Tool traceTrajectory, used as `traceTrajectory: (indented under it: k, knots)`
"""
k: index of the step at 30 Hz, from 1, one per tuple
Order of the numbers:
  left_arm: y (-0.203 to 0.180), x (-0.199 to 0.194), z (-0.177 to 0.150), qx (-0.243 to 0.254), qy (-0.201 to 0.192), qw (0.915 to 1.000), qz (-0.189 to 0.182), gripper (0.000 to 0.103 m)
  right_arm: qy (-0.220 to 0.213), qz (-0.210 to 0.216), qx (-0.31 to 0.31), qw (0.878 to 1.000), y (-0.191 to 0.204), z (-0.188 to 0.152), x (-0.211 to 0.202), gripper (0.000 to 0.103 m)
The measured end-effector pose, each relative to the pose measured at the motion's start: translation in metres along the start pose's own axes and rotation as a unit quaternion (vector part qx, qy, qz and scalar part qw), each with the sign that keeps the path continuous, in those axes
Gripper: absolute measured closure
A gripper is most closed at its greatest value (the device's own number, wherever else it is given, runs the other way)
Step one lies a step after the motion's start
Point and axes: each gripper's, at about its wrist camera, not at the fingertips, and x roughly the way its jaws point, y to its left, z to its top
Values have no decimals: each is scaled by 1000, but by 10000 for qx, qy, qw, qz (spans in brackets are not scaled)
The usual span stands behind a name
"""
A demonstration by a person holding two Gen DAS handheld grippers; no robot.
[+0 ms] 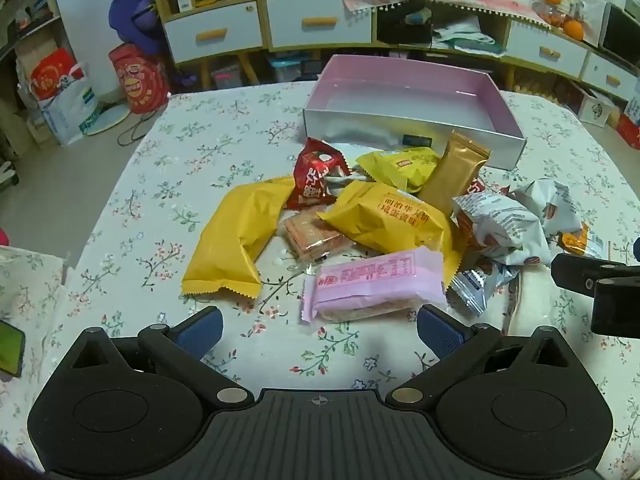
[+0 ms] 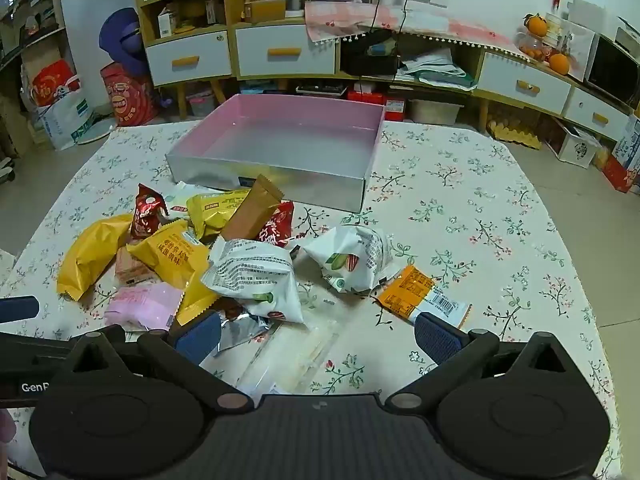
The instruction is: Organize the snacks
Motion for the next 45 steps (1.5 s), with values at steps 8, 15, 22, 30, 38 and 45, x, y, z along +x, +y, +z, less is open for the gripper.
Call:
traceTrajectory:
  k: [8, 15, 22, 30, 38, 45]
  knots:
    - [0, -2, -2, -21, 3, 10000, -57, 0, -29, -57, -17, 10000, 2, -2, 1, 27]
    - [0, 2, -2, -45, 39, 10000, -69, 0, 12, -61, -20, 10000, 2, -1, 1, 27]
    - [0, 2, -1, -57, 59, 9999, -78, 0, 18, -63, -36, 10000, 2, -2, 1, 27]
    - [1, 4, 0, -70, 69, 9999, -92, 0, 25, -67, -39, 10000, 2, -2, 2, 27]
    - [1, 5, 0, -81, 62, 9999, -100, 0, 22, -75, -41, 10000, 2, -2, 2, 27]
    - [1, 4, 0, -76, 60, 9999, -106, 0, 24, -75, -39, 10000, 2, -2, 2, 27]
